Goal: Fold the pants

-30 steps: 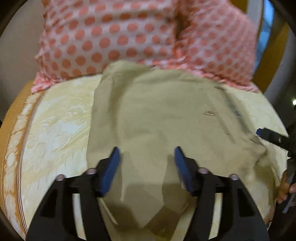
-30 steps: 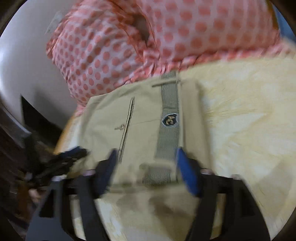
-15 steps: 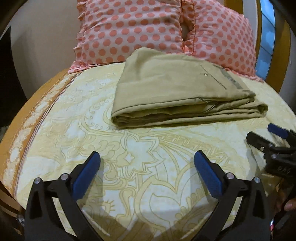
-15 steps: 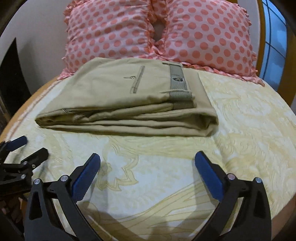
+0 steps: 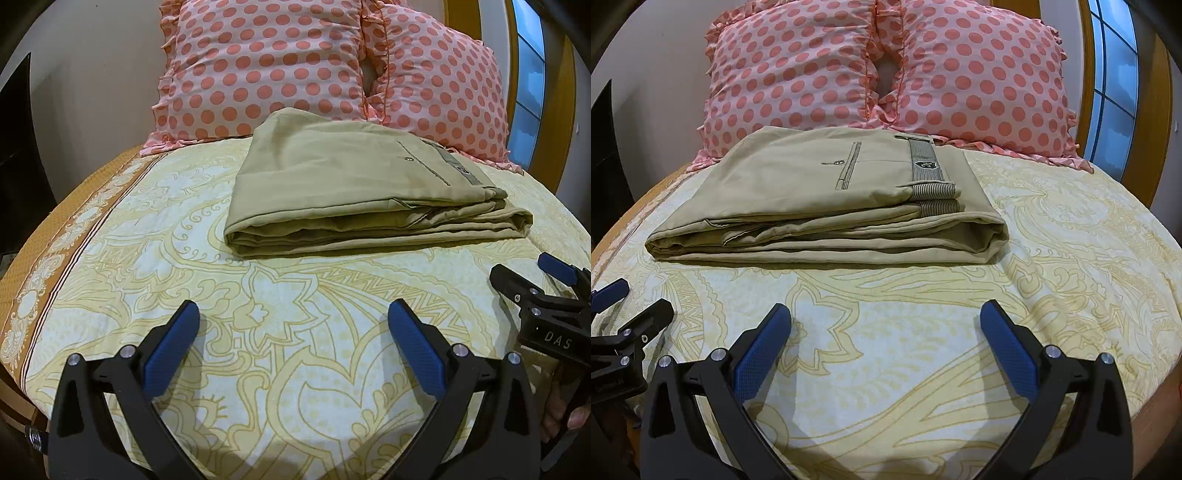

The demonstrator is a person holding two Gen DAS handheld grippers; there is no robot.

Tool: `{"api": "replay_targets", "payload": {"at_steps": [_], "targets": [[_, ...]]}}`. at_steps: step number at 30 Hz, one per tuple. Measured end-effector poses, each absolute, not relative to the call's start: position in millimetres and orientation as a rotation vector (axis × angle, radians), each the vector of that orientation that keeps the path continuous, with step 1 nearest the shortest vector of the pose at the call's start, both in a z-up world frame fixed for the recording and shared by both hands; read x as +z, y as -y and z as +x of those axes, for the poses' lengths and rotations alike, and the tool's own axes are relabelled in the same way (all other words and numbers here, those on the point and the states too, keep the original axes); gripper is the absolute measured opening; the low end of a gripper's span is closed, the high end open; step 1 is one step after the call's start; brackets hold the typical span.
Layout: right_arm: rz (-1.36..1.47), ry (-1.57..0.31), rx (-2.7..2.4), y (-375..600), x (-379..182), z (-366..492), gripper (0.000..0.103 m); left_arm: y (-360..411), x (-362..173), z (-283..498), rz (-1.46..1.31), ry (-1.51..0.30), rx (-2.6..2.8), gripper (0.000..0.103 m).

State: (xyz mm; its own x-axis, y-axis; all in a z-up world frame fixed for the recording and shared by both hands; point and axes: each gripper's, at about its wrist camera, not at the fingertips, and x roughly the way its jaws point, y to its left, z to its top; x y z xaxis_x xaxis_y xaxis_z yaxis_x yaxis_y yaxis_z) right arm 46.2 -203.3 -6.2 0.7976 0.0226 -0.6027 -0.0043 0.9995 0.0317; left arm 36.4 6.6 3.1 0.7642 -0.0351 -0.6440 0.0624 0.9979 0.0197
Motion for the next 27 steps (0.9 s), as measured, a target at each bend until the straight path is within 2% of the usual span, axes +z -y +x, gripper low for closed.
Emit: {"api": "replay_targets", "payload": {"at_steps": [27], "targets": [[0.029,-0.64,0.011,203.0,-4.1,45.9,0.102,-6.3,4.3,37.4,0.036,-0.706,-0.039,0.101]]}}
